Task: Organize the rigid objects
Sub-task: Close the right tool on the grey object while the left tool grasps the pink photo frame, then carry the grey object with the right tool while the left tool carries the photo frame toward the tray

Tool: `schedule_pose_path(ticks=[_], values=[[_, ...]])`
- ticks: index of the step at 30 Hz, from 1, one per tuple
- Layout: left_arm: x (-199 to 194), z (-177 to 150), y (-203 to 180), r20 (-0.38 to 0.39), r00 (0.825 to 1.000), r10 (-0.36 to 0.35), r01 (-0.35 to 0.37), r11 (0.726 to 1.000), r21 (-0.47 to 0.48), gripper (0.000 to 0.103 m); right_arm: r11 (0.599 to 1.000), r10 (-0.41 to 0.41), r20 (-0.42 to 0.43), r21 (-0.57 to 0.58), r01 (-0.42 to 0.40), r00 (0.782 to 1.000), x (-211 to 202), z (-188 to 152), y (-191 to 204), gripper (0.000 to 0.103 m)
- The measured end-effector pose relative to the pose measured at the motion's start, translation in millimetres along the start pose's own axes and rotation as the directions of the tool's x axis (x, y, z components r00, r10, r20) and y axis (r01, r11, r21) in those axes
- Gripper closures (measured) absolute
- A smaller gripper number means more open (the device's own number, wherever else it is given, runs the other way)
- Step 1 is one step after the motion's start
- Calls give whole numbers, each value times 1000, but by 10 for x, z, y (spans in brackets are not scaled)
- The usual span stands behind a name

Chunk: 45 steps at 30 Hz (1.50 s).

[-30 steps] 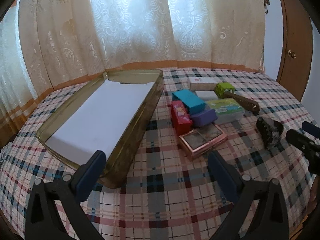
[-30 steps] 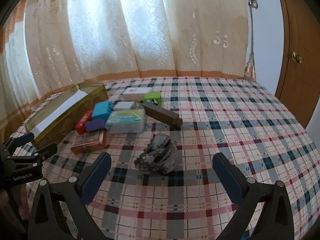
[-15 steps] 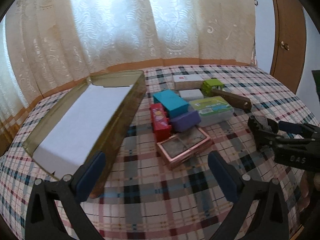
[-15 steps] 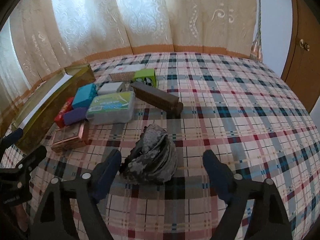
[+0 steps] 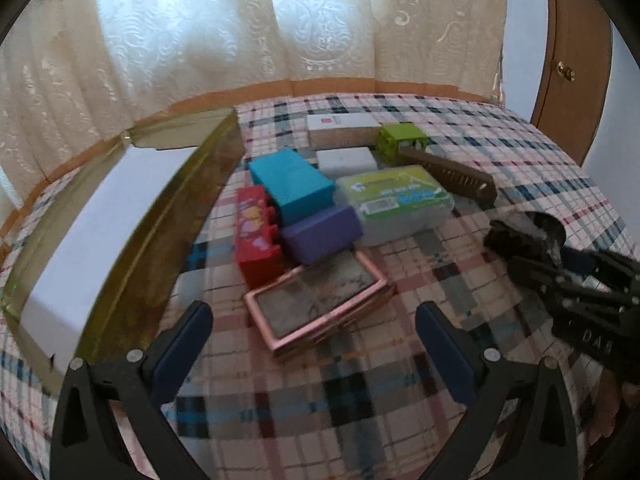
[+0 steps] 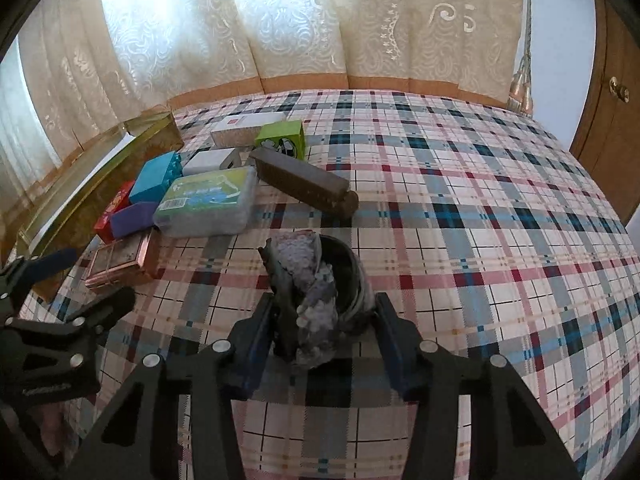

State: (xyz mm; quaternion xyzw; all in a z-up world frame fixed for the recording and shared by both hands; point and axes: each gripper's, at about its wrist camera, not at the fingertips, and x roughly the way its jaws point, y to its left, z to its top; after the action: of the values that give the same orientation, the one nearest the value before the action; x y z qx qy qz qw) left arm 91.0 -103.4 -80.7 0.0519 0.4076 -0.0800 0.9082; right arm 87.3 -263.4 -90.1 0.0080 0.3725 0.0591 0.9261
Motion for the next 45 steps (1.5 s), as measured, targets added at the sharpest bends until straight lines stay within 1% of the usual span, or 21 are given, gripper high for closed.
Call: schedule_pose_path(ticks=[5, 6, 7, 8, 9, 10, 14, 17, 18, 20, 24, 28, 35, 38, 45], values=[[138, 83, -12, -31, 999, 16, -17, 1000, -20, 1, 1000, 16, 5, 16, -16, 1000, -2, 3, -21, 52], [163, 93, -11, -39, 999, 21, -22, 1000, -23, 4, 1000, 17, 5, 18, -17, 1000, 0, 6, -20, 52], [192, 98, -4, -50, 998, 23, -25, 999, -27, 10, 1000, 16, 5, 18, -17, 1000, 0, 8, -20, 52], [220, 98, 7, -66, 998, 24, -26, 999, -34, 12, 1000, 14, 5, 16, -14, 1000, -2, 7, -23, 52], [225, 97, 37, -67, 998, 3, -7, 999, -53, 16, 1000, 13, 4, 15, -13, 1000, -3, 6, -24, 52], [222, 90, 53, -67, 998, -7, 3, 998, -58, 17, 1000, 13, 4, 14, -13, 1000, -6, 5, -34, 52], [184, 64, 51, -63, 998, -8, 5, 999, -49, 17, 1000, 15, 6, 19, -15, 1000, 0, 9, -31, 52], [108, 28, 37, -37, 999, -12, 11, 999, -30, 17, 1000, 11, 10, 29, -11, 1000, -6, 8, -41, 52], [63, 10, 25, -17, 1000, -15, 15, 1000, -16, 17, 999, 11, 14, 33, -12, 1000, -13, 5, -49, 53], [-1, -14, 6, 5, 1000, -8, 7, 1000, 2, 17, 999, 7, 25, 40, -8, 1000, -37, 1, -56, 54], [-90, -38, 41, 38, 999, -30, 30, 1000, -1, 17, 999, -8, 40, 33, 7, 999, -61, 5, -32, 55], [-168, -40, 54, 78, 997, -29, 30, 1000, -8, 17, 1000, -14, 62, 23, 12, 998, -104, -2, -19, 55], [-312, -56, 79, 159, 987, -15, 18, 1000, -19, 17, 1000, -13, 122, -2, 13, 992, -214, -14, 35, 56], [-376, -68, 81, 193, 981, -6, 10, 1000, -19, 17, 1000, 0, 150, -7, 1, 989, -261, -20, 55, 56], [-470, -86, 106, 248, 969, 4, 2, 1000, -26, 17, 1000, 21, 197, -24, -16, 980, -339, -28, 162, 56]])
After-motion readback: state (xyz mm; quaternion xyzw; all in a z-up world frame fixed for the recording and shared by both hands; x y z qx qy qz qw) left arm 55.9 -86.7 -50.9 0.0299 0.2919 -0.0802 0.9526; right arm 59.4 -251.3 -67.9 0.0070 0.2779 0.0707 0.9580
